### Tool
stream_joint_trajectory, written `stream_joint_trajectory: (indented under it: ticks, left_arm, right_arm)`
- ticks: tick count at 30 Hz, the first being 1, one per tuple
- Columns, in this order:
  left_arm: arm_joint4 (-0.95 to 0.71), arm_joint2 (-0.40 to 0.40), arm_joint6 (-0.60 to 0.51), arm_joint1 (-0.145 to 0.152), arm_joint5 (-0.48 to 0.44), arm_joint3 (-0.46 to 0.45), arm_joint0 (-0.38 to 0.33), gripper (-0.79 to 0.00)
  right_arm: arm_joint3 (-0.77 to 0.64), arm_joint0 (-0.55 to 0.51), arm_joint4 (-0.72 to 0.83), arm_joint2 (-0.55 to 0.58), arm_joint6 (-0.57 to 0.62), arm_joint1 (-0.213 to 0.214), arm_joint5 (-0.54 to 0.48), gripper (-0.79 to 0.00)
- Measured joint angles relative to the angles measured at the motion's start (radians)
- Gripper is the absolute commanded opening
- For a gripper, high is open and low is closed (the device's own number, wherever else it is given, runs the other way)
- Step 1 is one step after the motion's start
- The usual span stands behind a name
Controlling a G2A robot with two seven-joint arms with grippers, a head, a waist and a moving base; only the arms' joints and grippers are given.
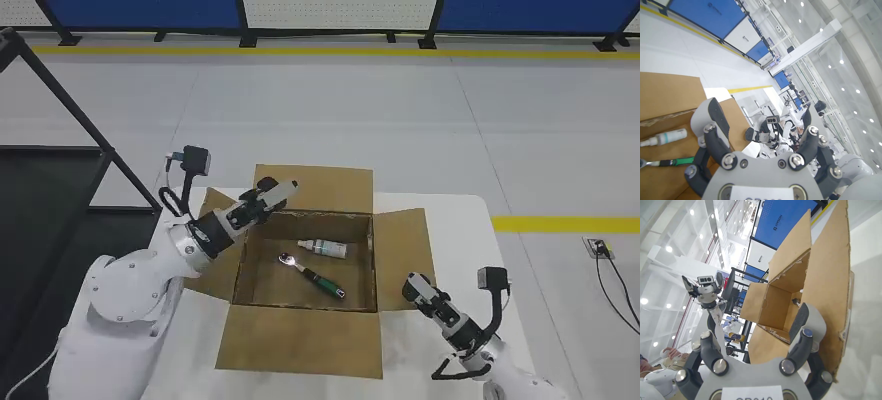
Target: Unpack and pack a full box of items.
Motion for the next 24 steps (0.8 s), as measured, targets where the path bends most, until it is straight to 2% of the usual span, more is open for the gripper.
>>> stream_joint_trajectory:
  ticks: [2,4,8,19,24]
  left_arm:
    - [0.000,-0.097,-0.023,0.012,-0.021,-0.062,0.084,0.000]
    - [0.000,-0.140,-0.028,0.014,-0.026,-0.074,0.117,0.000]
    - [0.000,-0.118,-0.027,0.013,-0.025,-0.070,0.101,0.000]
    - [0.000,-0.120,-0.024,0.013,-0.025,-0.069,0.103,0.000]
    - [-0.064,-0.218,0.063,0.017,-0.030,-0.070,0.163,0.000]
  right_arm:
    - [-0.001,0.000,0.000,0.000,-0.001,0.000,0.001,0.000]
    - [0.000,0.000,0.000,0.000,0.000,0.000,-0.001,0.000]
    - [0.000,0.000,0.000,0.000,0.000,0.000,-0.001,0.000]
    - [0.000,0.000,-0.001,0.000,-0.001,0.000,0.000,0.000]
    - [0.031,-0.010,-0.040,-0.004,-0.074,0.003,-0.006,0.000]
